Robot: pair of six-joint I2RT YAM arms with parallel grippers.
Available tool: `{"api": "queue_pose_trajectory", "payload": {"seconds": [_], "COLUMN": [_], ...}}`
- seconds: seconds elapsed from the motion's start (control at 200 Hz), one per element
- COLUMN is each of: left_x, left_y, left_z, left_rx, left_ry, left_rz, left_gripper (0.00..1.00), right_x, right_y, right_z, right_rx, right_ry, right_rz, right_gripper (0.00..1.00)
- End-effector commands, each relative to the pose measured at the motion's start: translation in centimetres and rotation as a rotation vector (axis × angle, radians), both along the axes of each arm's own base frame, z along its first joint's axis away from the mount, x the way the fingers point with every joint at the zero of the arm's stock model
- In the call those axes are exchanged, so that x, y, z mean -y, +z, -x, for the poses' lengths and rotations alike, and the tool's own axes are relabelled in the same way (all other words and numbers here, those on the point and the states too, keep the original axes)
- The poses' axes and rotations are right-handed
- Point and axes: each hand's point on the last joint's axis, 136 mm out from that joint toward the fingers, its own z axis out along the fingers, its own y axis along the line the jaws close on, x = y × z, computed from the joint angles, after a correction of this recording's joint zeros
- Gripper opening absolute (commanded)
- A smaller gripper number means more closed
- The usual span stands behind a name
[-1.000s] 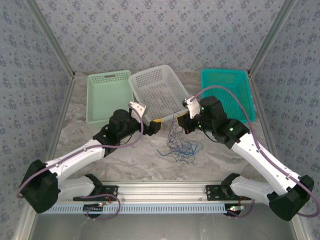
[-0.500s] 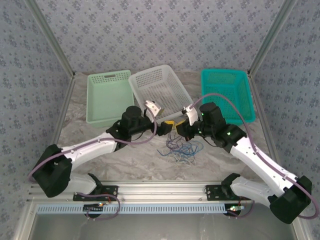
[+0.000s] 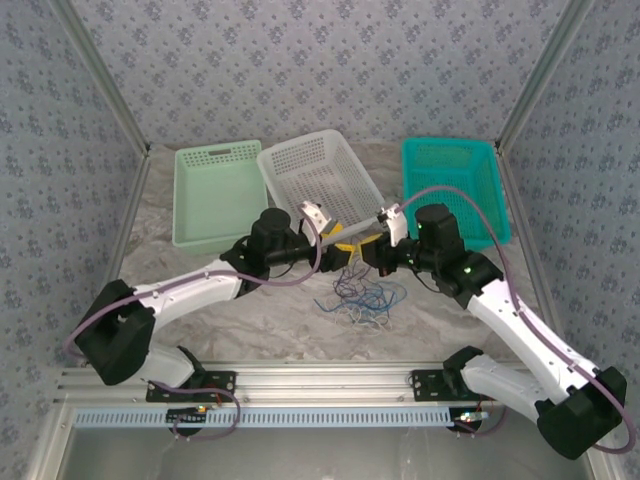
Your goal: Untangle the cables
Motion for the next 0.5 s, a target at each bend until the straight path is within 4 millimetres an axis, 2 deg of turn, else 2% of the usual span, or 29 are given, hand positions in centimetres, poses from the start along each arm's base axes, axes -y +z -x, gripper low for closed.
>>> {"api": "queue_pose_trajectory", "payload": {"seconds": [0.0, 0.15, 0.275, 0.405, 0.495], "left_x": [1.1, 0.6, 0.9, 1.3, 1.4], "left_y": [1.6, 1.7, 1.5, 1.2, 1.0], "left_z": [-0.1, -0.3, 0.0, 0.2, 0.2], "left_rx": [0.033, 0.058, 0.04, 0.015, 0.011], "left_ry": [-0.023, -0.002, -0.024, -0.033, -0.035], "left_rz": [0.031, 0.031, 0.042, 0.062, 0.058], "left_gripper": [0.62, 0.61, 0.55, 0.47, 0.33], "right_x": [-0.6, -0.3, -0.1, 0.1, 0.5], "right_y": [0.9, 1.2, 1.3, 1.1, 0.6], "right_z": [0.8, 1.4, 1.5, 1.3, 1.1], "right_rx": [-0.005, 0.009, 0.016, 0.021, 0.009], "right_ry": [0.048, 0.049, 0.046, 0.028, 0.003], "right_rz": [-0.067, -0.069, -0.084, -0.082, -0.066], "right_gripper": [0.12, 0.14, 0.15, 0.14, 0.13]}}
